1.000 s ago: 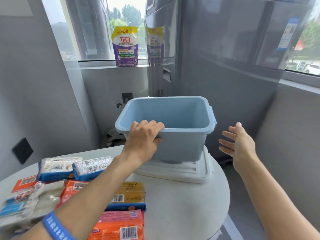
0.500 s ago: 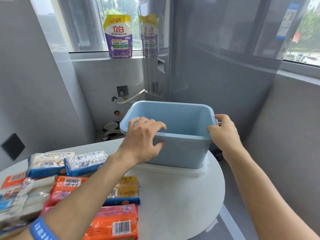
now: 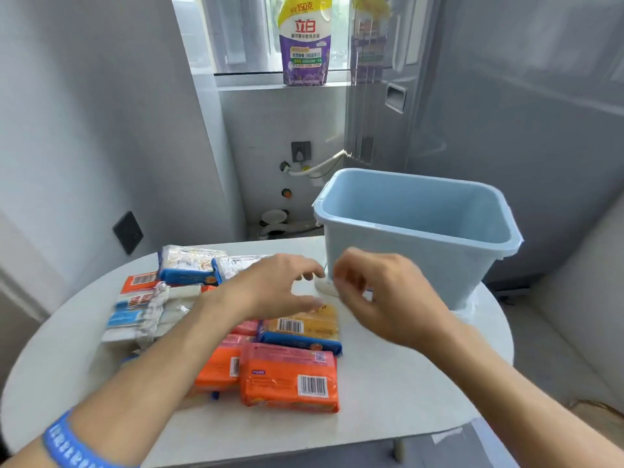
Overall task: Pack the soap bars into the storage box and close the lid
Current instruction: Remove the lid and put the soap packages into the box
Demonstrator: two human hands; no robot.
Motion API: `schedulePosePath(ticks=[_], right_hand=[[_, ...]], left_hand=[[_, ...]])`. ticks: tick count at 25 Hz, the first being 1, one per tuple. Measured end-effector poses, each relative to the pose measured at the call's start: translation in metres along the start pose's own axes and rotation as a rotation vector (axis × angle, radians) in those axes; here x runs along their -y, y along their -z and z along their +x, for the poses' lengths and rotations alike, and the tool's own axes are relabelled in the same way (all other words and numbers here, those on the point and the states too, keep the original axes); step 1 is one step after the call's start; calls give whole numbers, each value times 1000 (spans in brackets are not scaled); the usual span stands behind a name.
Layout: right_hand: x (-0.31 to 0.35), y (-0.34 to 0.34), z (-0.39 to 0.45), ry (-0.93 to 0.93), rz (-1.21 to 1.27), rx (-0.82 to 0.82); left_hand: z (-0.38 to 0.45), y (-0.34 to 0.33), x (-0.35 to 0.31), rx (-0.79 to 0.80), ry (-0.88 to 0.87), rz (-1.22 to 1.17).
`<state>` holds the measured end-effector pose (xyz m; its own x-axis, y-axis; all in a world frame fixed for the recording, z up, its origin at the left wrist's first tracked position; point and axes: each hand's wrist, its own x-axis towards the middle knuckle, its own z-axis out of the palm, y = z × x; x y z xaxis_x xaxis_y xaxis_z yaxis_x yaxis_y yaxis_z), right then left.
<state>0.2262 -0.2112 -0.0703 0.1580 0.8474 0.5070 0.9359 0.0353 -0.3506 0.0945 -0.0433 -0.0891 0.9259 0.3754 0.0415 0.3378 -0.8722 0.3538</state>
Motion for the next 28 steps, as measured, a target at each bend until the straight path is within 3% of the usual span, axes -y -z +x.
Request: schedulePosePath(ticks=[1, 2, 3, 7, 11, 13, 15, 18, 19, 21, 23, 25, 28], right_hand=[[15, -17, -3, 46, 2, 285], [24, -34, -6, 76, -31, 476], [30, -47, -11, 89, -103, 552], [42, -76, -37, 75, -424, 500], [41, -83, -56, 192, -460, 460], [23, -66, -47, 87, -282, 521], [2, -35, -35, -129, 92, 623], [-19, 4, -21, -394, 1029, 479], [-21, 11, -18, -413, 1326, 412], [-17, 16, -10, -397, 1706, 275], [-6, 17, -1, -485, 1861, 150], [3, 26, 5, -620, 1907, 79], [6, 46, 14, -663, 1920, 3]], left_hand=[[-6, -6, 3, 195, 18, 17], [-9, -14, 5, 293, 22, 44], [-11, -21, 9, 314, 23, 66], [-12, -38, 22, 201, 10, 214], [-9, -42, 21, 172, 69, 139], [-9, -35, 20, 154, 160, 7], [-12, -18, 27, 138, 257, -250], [-27, 17, 44, 24, 279, -1138], [-31, 27, 44, -30, 277, -1470], [-32, 33, 34, -148, 253, -1853], [-27, 27, 13, -243, 228, -1983], [-20, 24, -11, -275, 213, -1996], [-8, 31, -37, -287, 161, -1975]])
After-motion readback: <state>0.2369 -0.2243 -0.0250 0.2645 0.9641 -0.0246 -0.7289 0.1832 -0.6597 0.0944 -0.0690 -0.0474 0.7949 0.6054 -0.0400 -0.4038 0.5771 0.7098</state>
